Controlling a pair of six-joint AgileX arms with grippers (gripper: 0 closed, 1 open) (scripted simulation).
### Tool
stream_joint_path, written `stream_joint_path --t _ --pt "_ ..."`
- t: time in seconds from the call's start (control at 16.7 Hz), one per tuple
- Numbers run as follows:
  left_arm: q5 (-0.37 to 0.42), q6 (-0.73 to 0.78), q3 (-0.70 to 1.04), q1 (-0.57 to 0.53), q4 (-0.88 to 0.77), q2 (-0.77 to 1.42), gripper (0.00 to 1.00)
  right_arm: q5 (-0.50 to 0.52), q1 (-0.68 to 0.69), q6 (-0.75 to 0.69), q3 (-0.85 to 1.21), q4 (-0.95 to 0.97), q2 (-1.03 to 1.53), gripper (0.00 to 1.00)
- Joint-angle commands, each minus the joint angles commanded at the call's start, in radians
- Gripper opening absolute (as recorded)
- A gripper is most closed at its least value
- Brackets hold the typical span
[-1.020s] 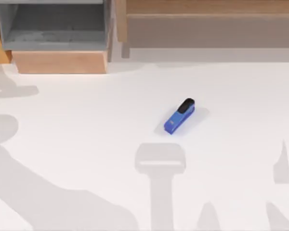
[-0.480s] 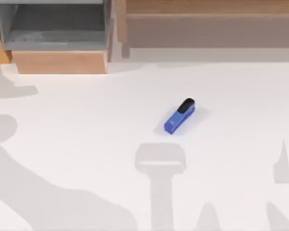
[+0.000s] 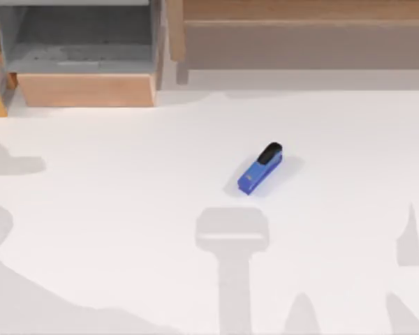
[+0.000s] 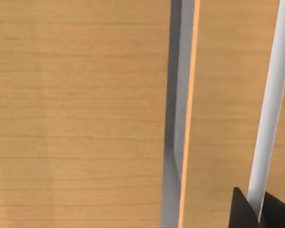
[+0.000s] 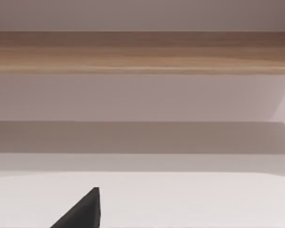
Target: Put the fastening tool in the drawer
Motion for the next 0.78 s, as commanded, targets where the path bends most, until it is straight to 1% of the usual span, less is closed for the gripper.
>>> stream_joint_path --t 0.42,0.78 --pt "0.008 0.002 -0.026 0.009 0.018 -0.011 0.00 0.000 0.000 0.000 0.000 0.000 0.000 1.00" --pt "0.073 0.005 -0.195 0.073 0.109 -0.083 0.00 0.000 0.000 0.000 0.000 0.000 0.000 1.00"
